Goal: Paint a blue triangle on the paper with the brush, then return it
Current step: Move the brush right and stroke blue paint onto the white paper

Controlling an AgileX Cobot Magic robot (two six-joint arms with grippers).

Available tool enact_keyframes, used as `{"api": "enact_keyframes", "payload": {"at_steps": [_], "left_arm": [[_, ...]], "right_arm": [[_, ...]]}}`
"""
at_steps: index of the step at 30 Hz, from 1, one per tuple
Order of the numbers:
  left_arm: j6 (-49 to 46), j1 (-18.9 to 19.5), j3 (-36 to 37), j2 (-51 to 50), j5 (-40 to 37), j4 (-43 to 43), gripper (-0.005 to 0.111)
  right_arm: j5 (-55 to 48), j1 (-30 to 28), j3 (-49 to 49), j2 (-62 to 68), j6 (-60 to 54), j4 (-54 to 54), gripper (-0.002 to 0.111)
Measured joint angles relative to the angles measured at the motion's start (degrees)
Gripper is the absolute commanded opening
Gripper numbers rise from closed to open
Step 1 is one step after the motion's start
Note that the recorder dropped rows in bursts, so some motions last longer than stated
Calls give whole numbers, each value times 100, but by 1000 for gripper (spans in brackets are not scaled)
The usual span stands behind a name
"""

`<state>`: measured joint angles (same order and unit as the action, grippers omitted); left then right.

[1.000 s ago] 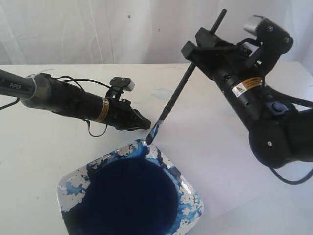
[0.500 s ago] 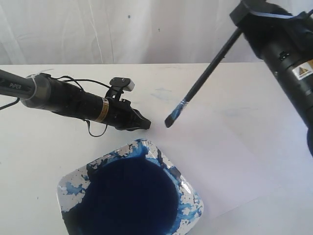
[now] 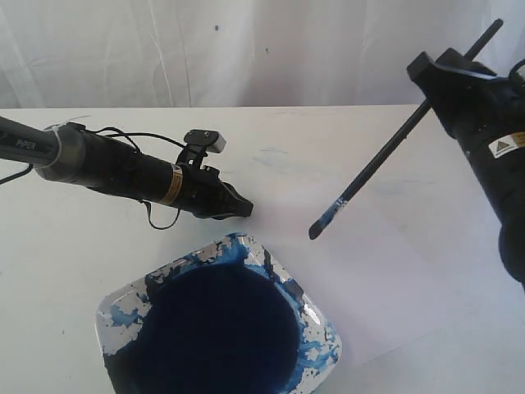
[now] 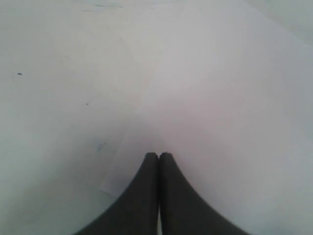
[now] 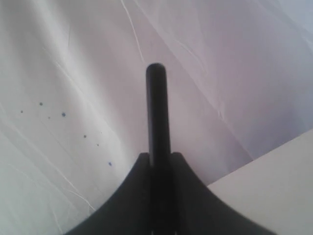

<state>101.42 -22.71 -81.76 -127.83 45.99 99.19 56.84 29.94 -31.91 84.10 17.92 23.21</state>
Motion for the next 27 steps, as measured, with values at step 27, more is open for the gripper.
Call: {"api": "enact_keyframes", "payload": {"at_steps": [27], "left_arm": [[0,0,0,0,-4,-11,0]], "right_arm": [[591,-642,-847,1722,-873,310,5]]}}
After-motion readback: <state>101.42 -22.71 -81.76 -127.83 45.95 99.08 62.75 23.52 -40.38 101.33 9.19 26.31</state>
